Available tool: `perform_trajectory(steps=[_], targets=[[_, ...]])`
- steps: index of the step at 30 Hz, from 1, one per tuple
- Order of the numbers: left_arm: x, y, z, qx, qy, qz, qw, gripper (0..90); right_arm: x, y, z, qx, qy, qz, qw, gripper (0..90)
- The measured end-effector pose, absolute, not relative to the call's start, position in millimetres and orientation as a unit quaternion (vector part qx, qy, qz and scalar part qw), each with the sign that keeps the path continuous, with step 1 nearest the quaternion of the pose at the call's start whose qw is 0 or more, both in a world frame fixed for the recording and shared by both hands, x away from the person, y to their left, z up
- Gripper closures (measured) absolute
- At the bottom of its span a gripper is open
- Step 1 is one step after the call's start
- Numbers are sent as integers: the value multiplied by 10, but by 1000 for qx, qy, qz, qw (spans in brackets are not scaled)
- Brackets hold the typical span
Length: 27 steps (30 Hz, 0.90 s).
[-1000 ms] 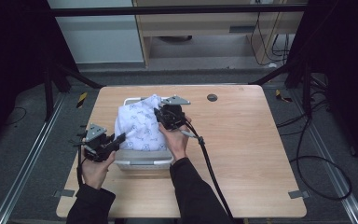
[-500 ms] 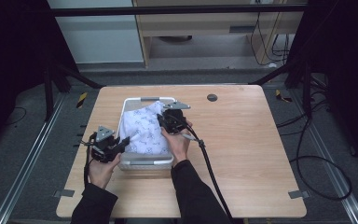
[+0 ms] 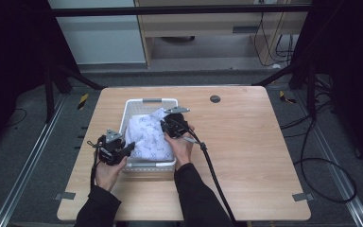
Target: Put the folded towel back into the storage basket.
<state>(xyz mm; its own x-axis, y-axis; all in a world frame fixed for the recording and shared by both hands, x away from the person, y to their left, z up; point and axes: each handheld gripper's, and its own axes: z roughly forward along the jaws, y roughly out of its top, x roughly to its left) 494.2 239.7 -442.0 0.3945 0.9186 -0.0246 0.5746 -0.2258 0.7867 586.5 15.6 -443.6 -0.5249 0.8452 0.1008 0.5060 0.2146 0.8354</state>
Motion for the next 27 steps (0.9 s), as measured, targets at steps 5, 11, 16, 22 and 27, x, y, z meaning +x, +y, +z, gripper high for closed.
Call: perform_trajectory(steps=[5,11,16,22,27], targets=[[4927,2393,-4408,742,502,247,370,652,5853,109,-4442,445,757,438,194,674],[4897,2426,-4364,731,508,254,379,590,5804,-16,-4326,438,750,453,201,609],[4865,2466,-4301,723,507,253,395,530,5735,-133,-4238,435,743,467,203,534],[4786,2538,-4177,717,490,256,426,452,5557,-294,-4111,420,738,491,195,370],[4727,2598,-4119,712,484,255,440,385,5403,-487,-4065,418,730,499,209,263]])
